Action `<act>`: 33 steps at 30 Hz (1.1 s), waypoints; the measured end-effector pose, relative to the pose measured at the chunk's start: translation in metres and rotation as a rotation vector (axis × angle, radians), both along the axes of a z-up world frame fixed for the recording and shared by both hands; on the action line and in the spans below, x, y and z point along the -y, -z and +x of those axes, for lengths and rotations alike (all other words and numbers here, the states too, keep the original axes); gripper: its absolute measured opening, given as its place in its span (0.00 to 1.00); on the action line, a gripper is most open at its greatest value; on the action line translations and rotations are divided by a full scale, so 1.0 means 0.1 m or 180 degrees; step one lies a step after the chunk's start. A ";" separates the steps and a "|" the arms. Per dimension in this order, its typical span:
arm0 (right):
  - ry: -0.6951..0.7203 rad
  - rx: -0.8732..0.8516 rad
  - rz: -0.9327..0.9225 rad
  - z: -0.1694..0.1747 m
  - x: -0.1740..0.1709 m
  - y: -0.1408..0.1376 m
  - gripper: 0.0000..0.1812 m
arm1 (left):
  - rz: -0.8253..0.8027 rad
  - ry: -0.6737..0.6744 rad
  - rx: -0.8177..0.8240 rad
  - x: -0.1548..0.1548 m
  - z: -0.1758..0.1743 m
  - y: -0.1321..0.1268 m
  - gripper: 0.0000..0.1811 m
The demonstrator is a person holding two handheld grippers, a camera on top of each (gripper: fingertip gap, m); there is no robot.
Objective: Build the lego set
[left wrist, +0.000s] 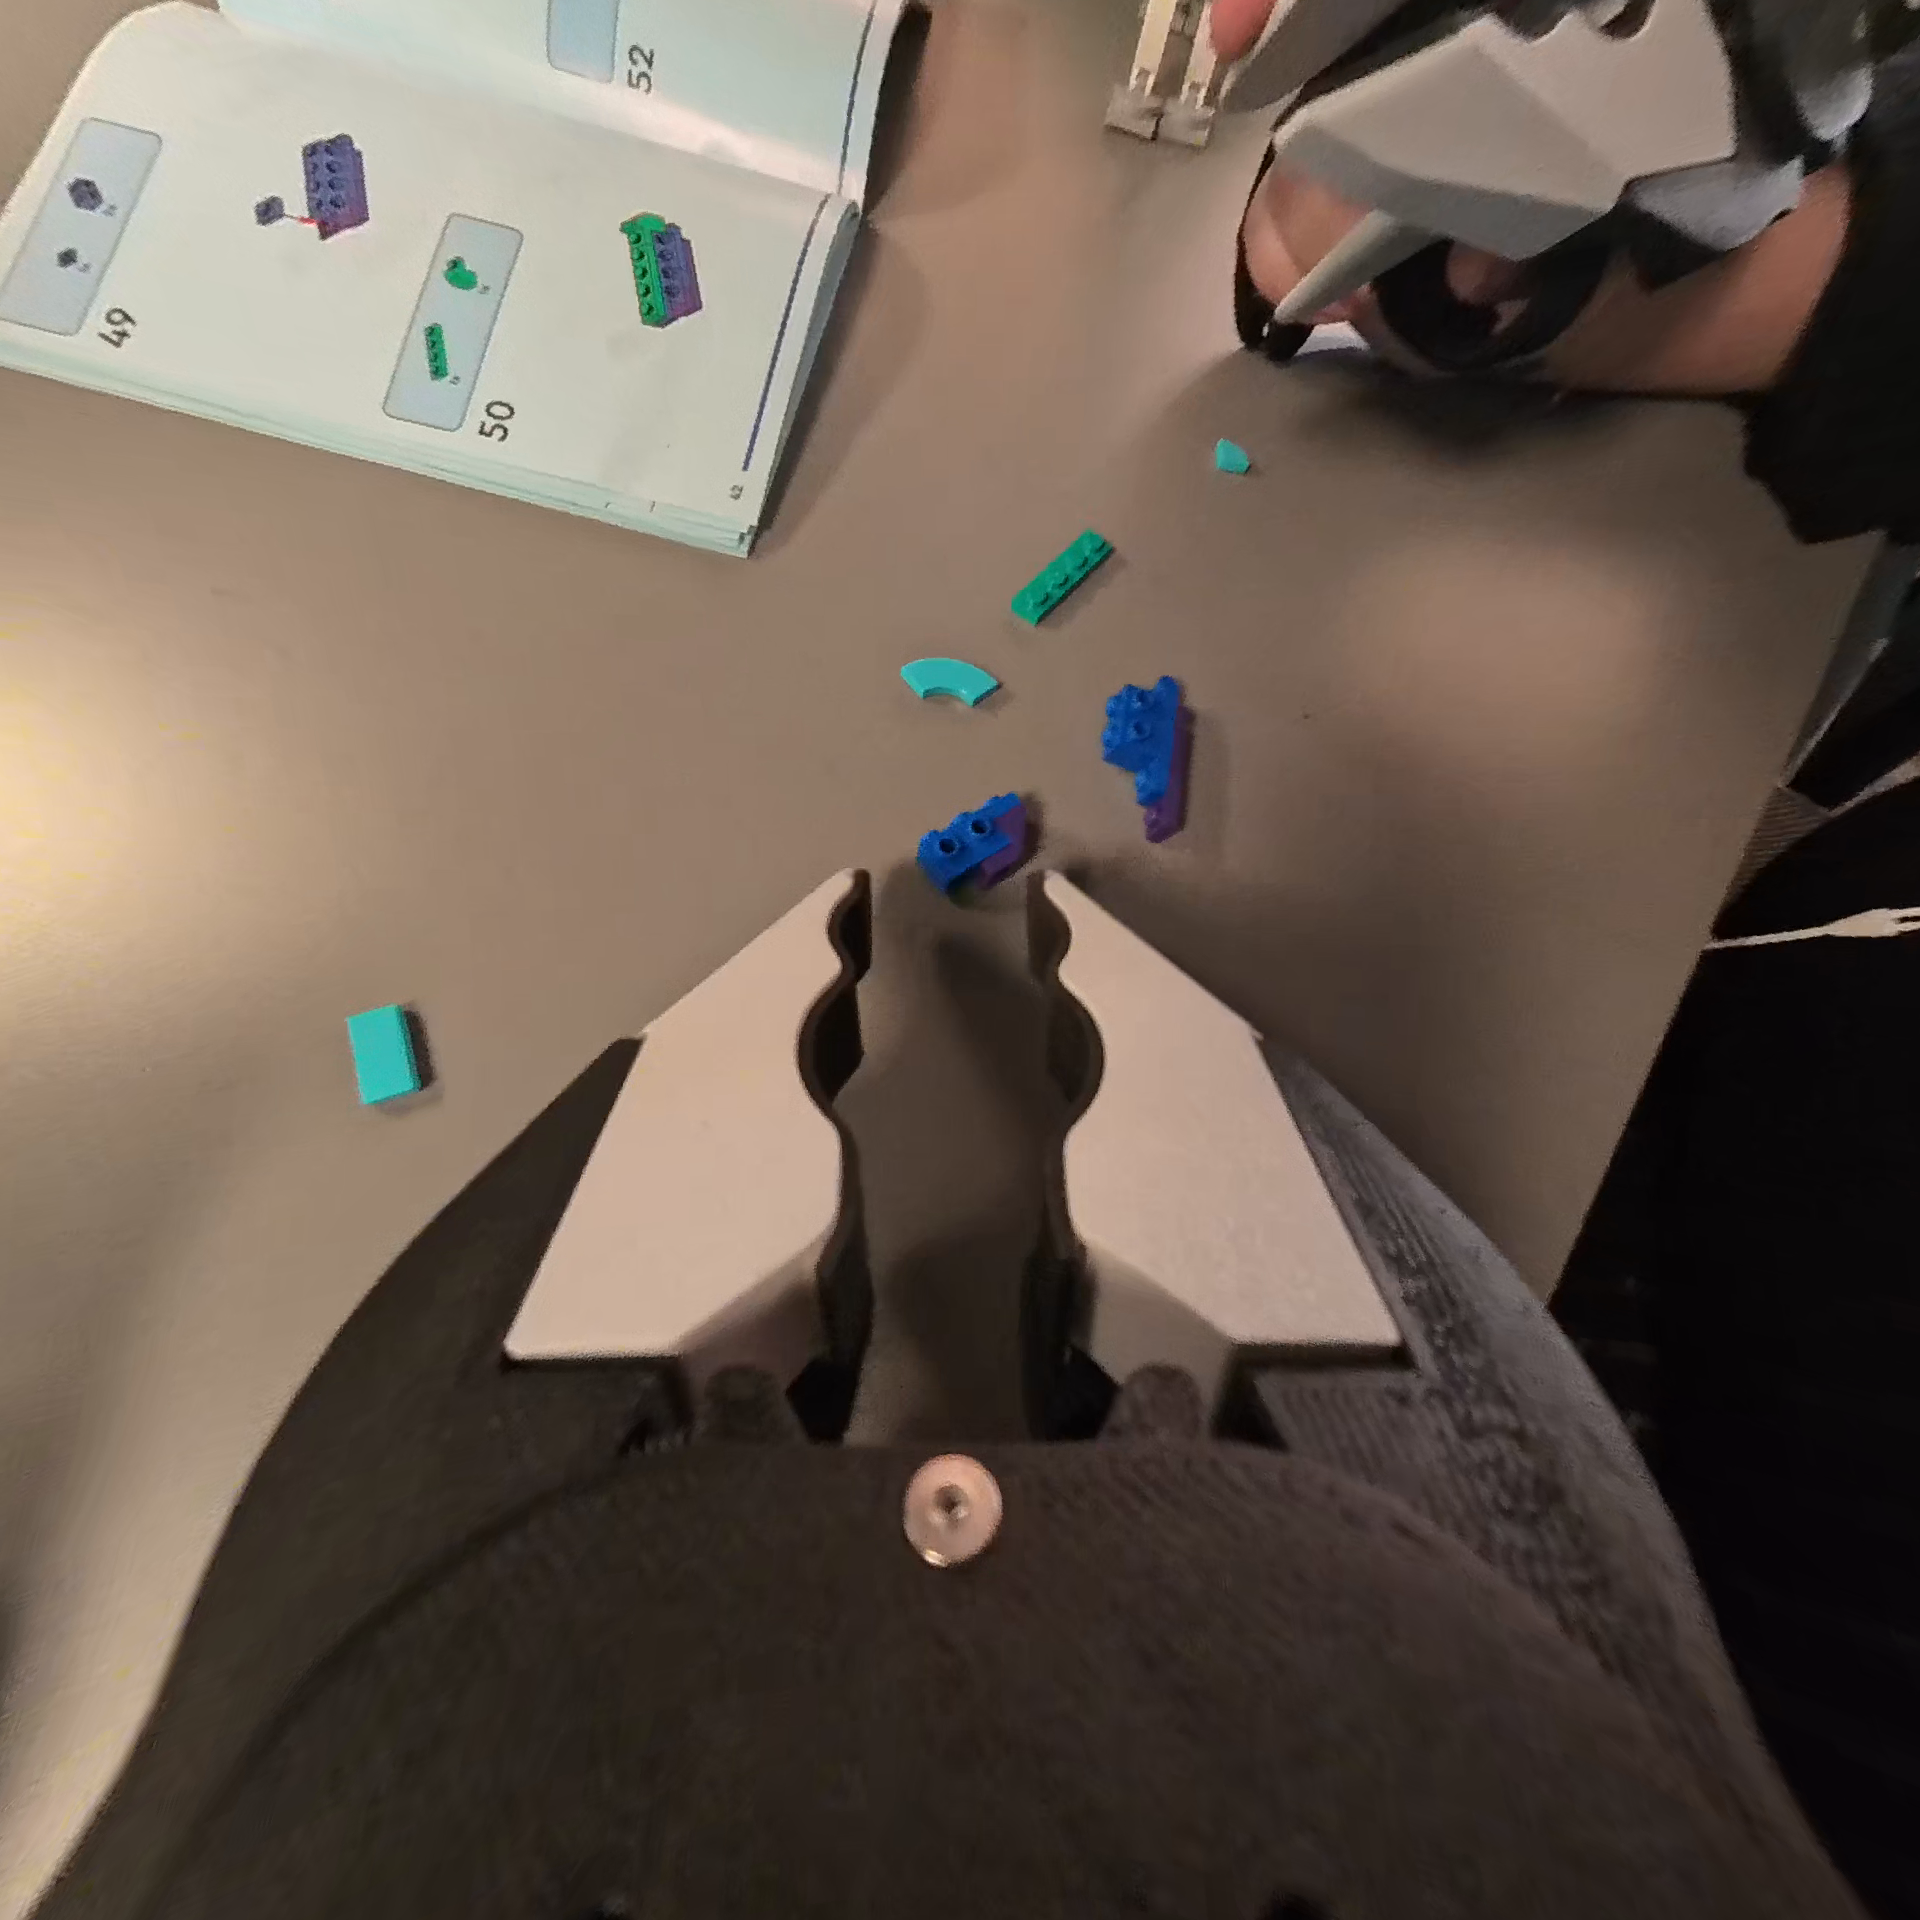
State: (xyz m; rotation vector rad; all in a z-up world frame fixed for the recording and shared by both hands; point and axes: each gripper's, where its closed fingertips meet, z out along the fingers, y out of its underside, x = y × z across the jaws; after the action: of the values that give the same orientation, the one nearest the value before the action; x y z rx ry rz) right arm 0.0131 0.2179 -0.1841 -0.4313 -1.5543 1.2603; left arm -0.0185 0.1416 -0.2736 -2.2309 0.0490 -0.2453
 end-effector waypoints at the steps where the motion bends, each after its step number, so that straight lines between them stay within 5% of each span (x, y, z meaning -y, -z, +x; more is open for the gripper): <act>1: 0.0000 0.0000 0.0000 0.00 0.00 0.00 0.09 | 0.0039 0.0009 -0.0020 -0.01 0.00 -0.01 0.16; 33: -0.0002 -0.0003 -0.0011 0.00 0.00 0.00 0.09 | -0.0131 0.0442 -0.0263 -0.01 0.16 0.13 0.09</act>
State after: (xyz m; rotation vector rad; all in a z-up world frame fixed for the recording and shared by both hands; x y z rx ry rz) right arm 0.0135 0.2174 -0.1841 -0.4326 -1.5518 1.2637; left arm -0.0021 0.1429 -0.2863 -2.2807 0.2461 -0.2313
